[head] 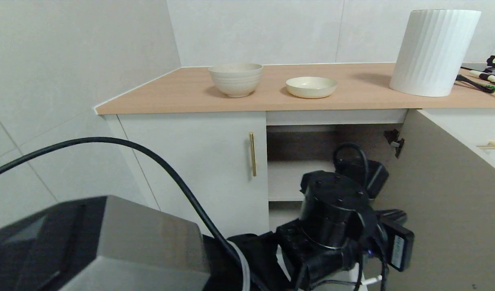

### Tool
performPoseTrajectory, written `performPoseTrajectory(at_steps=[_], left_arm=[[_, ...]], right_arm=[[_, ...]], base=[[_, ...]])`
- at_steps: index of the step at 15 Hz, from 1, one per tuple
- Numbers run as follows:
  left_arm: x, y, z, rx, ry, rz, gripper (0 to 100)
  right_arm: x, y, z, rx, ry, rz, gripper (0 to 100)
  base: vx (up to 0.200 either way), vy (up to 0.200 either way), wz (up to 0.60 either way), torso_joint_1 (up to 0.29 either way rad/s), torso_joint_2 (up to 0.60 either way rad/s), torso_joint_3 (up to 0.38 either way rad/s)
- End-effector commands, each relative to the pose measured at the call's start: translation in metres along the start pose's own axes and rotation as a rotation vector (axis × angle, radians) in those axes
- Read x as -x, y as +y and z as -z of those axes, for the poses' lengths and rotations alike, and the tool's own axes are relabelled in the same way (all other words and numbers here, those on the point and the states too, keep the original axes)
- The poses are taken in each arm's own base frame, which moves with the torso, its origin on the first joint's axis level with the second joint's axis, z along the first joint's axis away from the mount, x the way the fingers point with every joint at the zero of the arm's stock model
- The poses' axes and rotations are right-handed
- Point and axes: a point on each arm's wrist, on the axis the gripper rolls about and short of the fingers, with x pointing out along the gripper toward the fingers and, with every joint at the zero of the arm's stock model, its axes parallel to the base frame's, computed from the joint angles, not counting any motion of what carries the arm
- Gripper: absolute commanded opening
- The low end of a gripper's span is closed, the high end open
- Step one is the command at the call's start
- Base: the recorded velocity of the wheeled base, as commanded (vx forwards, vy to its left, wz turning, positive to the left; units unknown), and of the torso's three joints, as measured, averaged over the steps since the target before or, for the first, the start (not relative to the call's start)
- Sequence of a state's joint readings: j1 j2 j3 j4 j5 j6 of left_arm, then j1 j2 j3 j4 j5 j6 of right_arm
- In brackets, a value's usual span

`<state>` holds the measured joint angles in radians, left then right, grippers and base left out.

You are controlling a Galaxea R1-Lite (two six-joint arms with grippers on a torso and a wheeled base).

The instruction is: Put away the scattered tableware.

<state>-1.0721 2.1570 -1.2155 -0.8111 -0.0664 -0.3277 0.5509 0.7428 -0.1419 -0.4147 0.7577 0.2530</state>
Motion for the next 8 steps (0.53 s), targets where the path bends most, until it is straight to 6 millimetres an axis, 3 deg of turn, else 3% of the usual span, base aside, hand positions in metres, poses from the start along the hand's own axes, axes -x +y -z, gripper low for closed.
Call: performPoseTrajectory(at_steps=[1, 3, 5, 8], left_arm=[[0.024, 0.033, -0.027, 0.020, -0.055, -0.081, 0], [0.038, 0.048, -0.037, 0.026, -0.071, -0.127, 0], [0.074, 0.074, -0.045, 0.042, -0.069, -0.200, 0], [0.118, 0.116, -0.040, 0.085, -0.032, -0.303, 0]], right_arm=[[-0.003, -0.002, -0.001, -0.013, 0.014, 0.002, 100], [-0.005, -0.004, -0.006, -0.015, 0.016, 0.003, 100], [-0.019, -0.013, -0.021, -0.045, 0.049, 0.011, 100], [-0.058, -0.043, -0.055, -0.110, 0.115, 0.037, 100]], base=[[0.000, 0.000, 0.00, 0.000, 0.00, 0.000], [0.000, 0.000, 0.00, 0.000, 0.00, 0.000], [0.000, 0.000, 0.00, 0.000, 0.00, 0.000], [0.000, 0.000, 0.00, 0.000, 0.00, 0.000]])
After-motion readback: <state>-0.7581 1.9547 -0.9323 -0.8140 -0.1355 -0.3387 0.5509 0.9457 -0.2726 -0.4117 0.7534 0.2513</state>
